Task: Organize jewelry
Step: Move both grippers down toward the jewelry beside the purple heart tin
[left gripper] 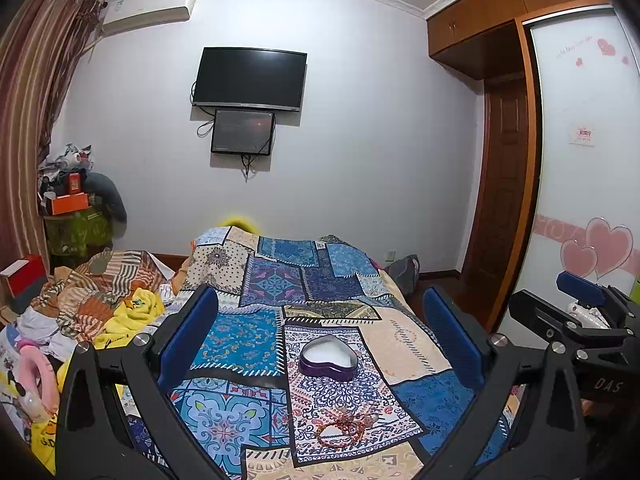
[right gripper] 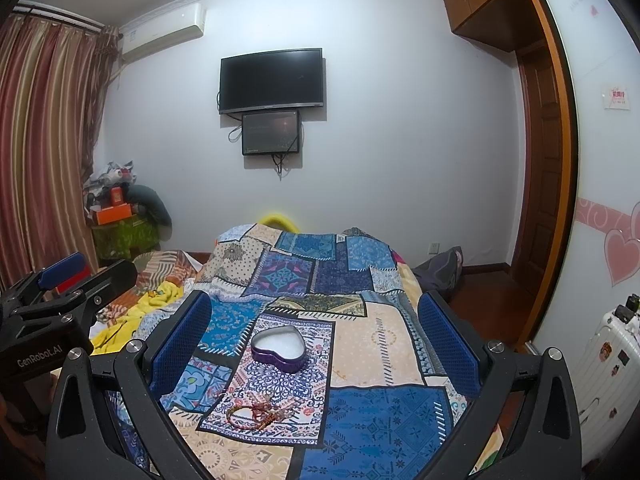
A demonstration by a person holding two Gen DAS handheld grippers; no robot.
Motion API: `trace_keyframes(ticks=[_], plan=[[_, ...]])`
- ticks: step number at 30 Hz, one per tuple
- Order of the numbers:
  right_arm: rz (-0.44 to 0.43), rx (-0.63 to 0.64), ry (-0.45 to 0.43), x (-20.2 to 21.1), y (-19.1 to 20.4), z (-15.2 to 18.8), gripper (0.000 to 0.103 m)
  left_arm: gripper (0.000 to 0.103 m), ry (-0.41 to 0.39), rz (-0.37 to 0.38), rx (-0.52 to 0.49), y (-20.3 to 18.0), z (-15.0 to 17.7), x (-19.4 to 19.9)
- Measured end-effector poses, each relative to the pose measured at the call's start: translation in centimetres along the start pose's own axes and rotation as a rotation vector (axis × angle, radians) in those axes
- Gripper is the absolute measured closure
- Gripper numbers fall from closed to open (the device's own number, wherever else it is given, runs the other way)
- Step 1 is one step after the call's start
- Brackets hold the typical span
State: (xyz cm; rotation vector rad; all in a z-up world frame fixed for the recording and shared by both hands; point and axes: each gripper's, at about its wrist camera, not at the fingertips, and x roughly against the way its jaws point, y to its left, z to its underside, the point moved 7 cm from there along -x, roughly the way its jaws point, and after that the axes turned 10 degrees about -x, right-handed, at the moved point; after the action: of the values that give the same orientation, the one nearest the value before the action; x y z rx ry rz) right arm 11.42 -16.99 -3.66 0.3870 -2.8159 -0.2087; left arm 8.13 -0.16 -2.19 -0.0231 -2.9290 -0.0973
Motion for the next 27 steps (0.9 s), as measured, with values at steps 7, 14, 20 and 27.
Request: trace_keyframes(ticks=[7, 14, 20, 27], plan=[[0.003, 0.003, 0.017, -0.5, 0.1, 0.1, 0.001, 0.000, 0.011, 0.000, 0.005, 0.2, 0.6, -0.7], [0.014, 0.003, 0.060, -2.2, 0.0, 0.9, 0.001, 0.000, 0.052, -0.013, 0.009, 1.0, 1.7, -2.5], [0.045, -0.005, 0.136, -5.3, -1.3, 2.8, 0.001, 0.000, 0.144, -0.037, 0.020, 2.4, 4.0, -5.9], [0.079, -0.024, 0.290, -9.7, -3.6, 6.6, 0.001, 0.000, 0.315, -0.020, 0.036, 3.6, 9.3, -10.7]])
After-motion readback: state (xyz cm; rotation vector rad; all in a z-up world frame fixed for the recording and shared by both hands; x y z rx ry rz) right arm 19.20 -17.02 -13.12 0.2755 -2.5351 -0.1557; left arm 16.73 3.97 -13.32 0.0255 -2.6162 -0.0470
